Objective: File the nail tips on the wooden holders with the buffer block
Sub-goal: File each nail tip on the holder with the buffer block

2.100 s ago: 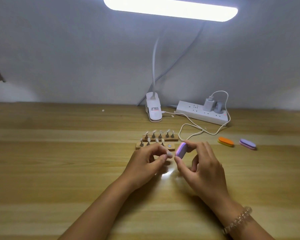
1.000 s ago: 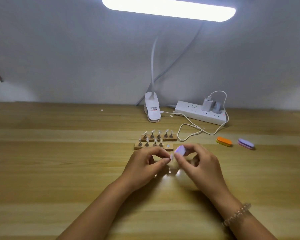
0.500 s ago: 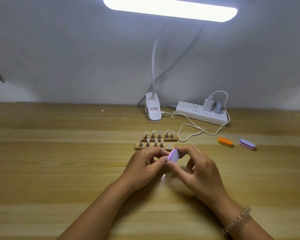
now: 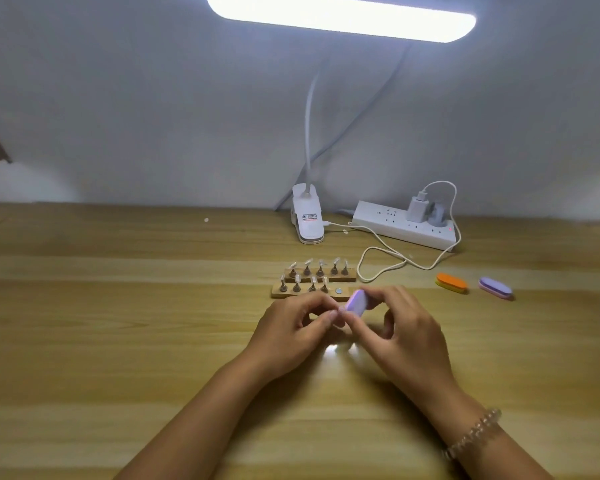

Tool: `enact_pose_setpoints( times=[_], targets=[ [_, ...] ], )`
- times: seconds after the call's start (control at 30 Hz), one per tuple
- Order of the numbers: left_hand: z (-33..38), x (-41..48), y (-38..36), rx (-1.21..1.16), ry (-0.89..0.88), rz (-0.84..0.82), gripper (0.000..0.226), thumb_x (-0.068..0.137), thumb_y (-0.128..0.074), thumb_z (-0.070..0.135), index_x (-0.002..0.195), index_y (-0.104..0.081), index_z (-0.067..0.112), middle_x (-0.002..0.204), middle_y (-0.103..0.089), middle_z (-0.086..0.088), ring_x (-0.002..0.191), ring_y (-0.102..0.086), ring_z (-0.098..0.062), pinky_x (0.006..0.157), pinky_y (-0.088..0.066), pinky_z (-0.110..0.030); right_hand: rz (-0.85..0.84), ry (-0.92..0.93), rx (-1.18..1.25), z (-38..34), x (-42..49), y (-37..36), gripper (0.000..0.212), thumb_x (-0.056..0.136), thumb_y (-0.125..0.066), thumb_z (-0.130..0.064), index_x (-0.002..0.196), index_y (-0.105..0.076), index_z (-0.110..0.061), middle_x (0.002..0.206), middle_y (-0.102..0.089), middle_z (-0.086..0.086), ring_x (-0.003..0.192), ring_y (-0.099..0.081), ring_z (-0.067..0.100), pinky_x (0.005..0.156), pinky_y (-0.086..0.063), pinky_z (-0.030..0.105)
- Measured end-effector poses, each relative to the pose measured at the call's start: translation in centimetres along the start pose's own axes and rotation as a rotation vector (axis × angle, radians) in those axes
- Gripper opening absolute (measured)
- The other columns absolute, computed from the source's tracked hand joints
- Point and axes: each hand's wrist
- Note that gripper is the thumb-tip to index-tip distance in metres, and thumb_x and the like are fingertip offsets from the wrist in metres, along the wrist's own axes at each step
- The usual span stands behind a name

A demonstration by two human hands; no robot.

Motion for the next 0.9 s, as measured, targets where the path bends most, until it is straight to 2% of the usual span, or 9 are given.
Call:
enact_pose_setpoints(
  times=[0.1, 0.17, 0.23, 0.43, 0.53, 0.6, 0.7, 0.8, 0.9],
  targets=[
    [0.17, 0.00, 0.00, -0.016, 0.009, 0.003, 0.013, 0.097, -0.060, 0.011, 0.098, -0.072, 0.017, 0.090, -0.072, 0.005, 0.073, -0.062, -0.018, 0.065, -0.046, -0.032, -0.071, 0.090, -0.042, -0.26, -0.27, -0.08, 0.037, 0.080, -0.069, -0.050, 0.110, -0.063, -0.029, 0.094, -0.057, -0.019, 0.062, -0.043, -0.001, 0.056, -0.043, 0.024],
    [0.30, -0.02, 0.06, -0.028, 0.017, 0.013, 0.012, 0.097, -0.060, 0.013, 0.097, -0.071, 0.016, 0.089, -0.072, 0.003, 0.079, -0.064, -0.031, 0.071, -0.051, -0.044, -0.041, 0.022, 0.004, -0.11, -0.10, -0.07, 0.033, 0.078, -0.069, -0.051, 0.105, -0.063, -0.032, 0.091, -0.057, -0.020, 0.059, -0.049, 0.005, 0.056, -0.042, 0.024],
    [0.36, -0.05, 0.05, -0.041, 0.017, 0.019, 0.011, 0.098, -0.060, 0.013, 0.096, -0.071, 0.016, 0.088, -0.071, 0.003, 0.081, -0.064, -0.034, 0.075, -0.051, -0.050, -0.017, -0.016, 0.013, 0.19, 0.09, -0.08, 0.029, 0.078, -0.073, -0.046, 0.101, -0.062, -0.032, 0.090, -0.057, -0.019, 0.060, -0.049, 0.002, 0.056, -0.039, 0.023],
    [0.52, -0.04, 0.06, -0.054, 0.028, 0.032, 0.013, 0.097, -0.060, 0.012, 0.095, -0.071, 0.018, 0.086, -0.071, 0.004, 0.081, -0.063, -0.034, 0.075, -0.050, -0.051, -0.020, -0.016, 0.024, 0.35, 0.03, -0.18, 0.029, 0.076, -0.076, -0.042, 0.097, -0.060, -0.030, 0.089, -0.056, -0.016, 0.060, -0.046, -0.003, 0.056, -0.044, 0.028],
    [0.53, -0.01, 0.09, -0.043, 0.025, 0.028, 0.012, 0.098, -0.060, 0.013, 0.094, -0.070, 0.017, 0.084, -0.070, 0.004, 0.079, -0.061, -0.034, 0.074, -0.049, -0.052, -0.071, 0.053, -0.009, 0.09, -0.08, -0.25, 0.032, 0.076, -0.076, -0.043, 0.100, -0.060, -0.031, 0.090, -0.055, -0.016, 0.062, -0.046, -0.005, 0.056, -0.045, 0.027],
    [0.49, 0.00, 0.09, -0.047, 0.032, 0.030, 0.012, 0.098, -0.060, 0.013, 0.095, -0.071, 0.018, 0.085, -0.071, 0.005, 0.080, -0.063, -0.034, 0.075, -0.050, -0.051, -0.023, -0.007, 0.038, 0.27, 0.04, -0.21, 0.029, 0.076, -0.076, -0.044, 0.096, -0.060, -0.031, 0.089, -0.055, -0.016, 0.061, -0.048, -0.002, 0.057, -0.046, 0.029],
    [0.38, -0.05, 0.08, -0.029, 0.018, 0.023, 0.012, 0.097, -0.060, 0.016, 0.094, -0.071, 0.020, 0.082, -0.069, 0.010, 0.077, -0.062, -0.030, 0.073, -0.050, -0.050, -0.049, 0.022, 0.020, 0.35, 0.06, -0.22, 0.030, 0.077, -0.075, -0.044, 0.099, -0.061, -0.029, 0.090, -0.056, -0.016, 0.061, -0.048, -0.003, 0.057, -0.047, 0.030],
    [0.29, -0.05, 0.03, -0.052, 0.019, 0.011, 0.013, 0.094, -0.058, 0.023, 0.095, -0.071, 0.020, 0.085, -0.071, 0.008, 0.080, -0.064, -0.027, 0.074, -0.051, -0.049, -0.034, -0.002, 0.073, 0.28, 0.07, -0.12, 0.030, 0.077, -0.072, -0.050, 0.099, -0.061, -0.033, 0.090, -0.057, -0.018, 0.059, -0.051, 0.005, 0.057, -0.047, 0.028],
    [0.10, -0.05, 0.01, -0.034, 0.008, -0.006, 0.014, 0.094, -0.058, 0.022, 0.096, -0.072, 0.021, 0.088, -0.072, 0.010, 0.082, -0.067, -0.016, 0.076, -0.053, -0.043, -0.046, 0.025, 0.053, 0.26, 0.10, -0.08, 0.032, 0.079, -0.068, -0.054, 0.103, -0.062, -0.033, 0.093, -0.058, -0.019, 0.059, -0.050, 0.003, 0.058, -0.047, 0.029]
  ],
)
Point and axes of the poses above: each hand's wrist, its own x-axis towards the middle knuckle, its own y-axis out of the back of the hand, z = x × y
